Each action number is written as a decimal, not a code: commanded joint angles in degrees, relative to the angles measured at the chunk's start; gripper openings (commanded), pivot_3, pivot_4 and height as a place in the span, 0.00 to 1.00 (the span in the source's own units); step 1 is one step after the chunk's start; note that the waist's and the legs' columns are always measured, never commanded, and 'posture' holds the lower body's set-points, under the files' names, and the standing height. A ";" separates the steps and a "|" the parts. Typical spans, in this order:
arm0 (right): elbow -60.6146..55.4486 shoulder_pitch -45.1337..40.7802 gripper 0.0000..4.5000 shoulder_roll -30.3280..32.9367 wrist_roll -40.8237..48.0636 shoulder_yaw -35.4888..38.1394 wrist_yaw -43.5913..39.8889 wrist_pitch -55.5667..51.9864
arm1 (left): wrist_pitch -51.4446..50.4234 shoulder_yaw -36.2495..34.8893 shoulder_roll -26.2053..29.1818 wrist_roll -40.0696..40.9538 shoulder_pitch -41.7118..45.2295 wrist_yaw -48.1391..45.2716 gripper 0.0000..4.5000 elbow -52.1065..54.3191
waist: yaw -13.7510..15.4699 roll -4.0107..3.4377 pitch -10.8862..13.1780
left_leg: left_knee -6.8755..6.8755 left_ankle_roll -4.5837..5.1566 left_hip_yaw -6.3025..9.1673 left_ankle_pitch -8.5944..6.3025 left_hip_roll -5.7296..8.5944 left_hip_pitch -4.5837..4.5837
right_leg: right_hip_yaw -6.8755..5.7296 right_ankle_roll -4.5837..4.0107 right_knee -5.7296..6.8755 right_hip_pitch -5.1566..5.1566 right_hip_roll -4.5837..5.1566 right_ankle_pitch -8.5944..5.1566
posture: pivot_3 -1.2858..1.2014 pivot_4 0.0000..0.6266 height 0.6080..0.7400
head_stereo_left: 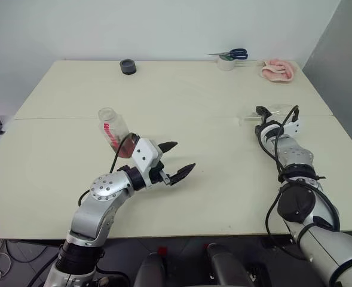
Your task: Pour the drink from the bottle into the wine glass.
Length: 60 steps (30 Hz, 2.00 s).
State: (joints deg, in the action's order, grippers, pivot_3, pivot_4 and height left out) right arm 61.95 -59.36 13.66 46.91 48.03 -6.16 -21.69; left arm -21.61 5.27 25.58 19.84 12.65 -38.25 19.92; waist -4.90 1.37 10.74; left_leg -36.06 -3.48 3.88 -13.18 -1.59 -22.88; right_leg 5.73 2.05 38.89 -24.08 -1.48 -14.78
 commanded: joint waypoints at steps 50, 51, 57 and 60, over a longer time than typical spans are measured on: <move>13.54 -6.97 0.00 0.43 1.46 4.29 -3.97 12.24 | -2.21 -1.52 1.49 -0.67 -1.13 2.53 1.00 5.72 | -0.06 -0.01 0.01 | 0.00 0.00 0.00 0.00 0.00 0.01 | -0.01 -0.03 -0.01 0.02 0.00 0.01 | 0.52 0.24 1.00; 13.40 -6.95 0.00 0.50 1.54 4.33 -3.80 12.30 | -2.14 -1.53 1.49 -0.73 -1.25 2.49 1.00 5.72 | -0.06 -0.01 0.01 | 0.00 0.00 0.00 0.00 0.00 0.00 | -0.01 -0.03 -0.01 0.02 0.00 0.01 | 0.52 0.24 1.00; 10.66 -6.82 0.00 -0.22 -1.10 0.75 -4.14 12.30 | -1.84 -2.17 1.79 -0.69 -1.18 2.25 1.00 5.35 | -0.06 -0.01 0.01 | 0.00 0.00 0.00 0.00 0.00 0.00 | 0.00 -0.03 -0.01 0.01 0.00 0.02 | 0.52 0.24 1.00; 8.36 -6.35 0.08 -0.90 0.78 1.95 -2.79 12.30 | -1.68 -2.30 1.98 -0.66 -1.24 2.08 1.00 5.25 | -0.05 -0.01 0.01 | 0.00 0.00 0.00 0.00 0.00 0.00 | 0.00 -0.03 -0.01 0.01 0.00 0.02 | 0.52 0.24 1.00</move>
State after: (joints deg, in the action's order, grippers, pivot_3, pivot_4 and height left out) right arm 73.33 -65.57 12.58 46.47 49.46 -9.47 -9.75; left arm -24.50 4.25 27.25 19.01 11.13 -35.81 24.21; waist -4.95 1.36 10.74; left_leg -36.06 -3.49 3.88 -13.18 -1.59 -22.88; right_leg 5.72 2.01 38.88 -24.07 -1.48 -14.76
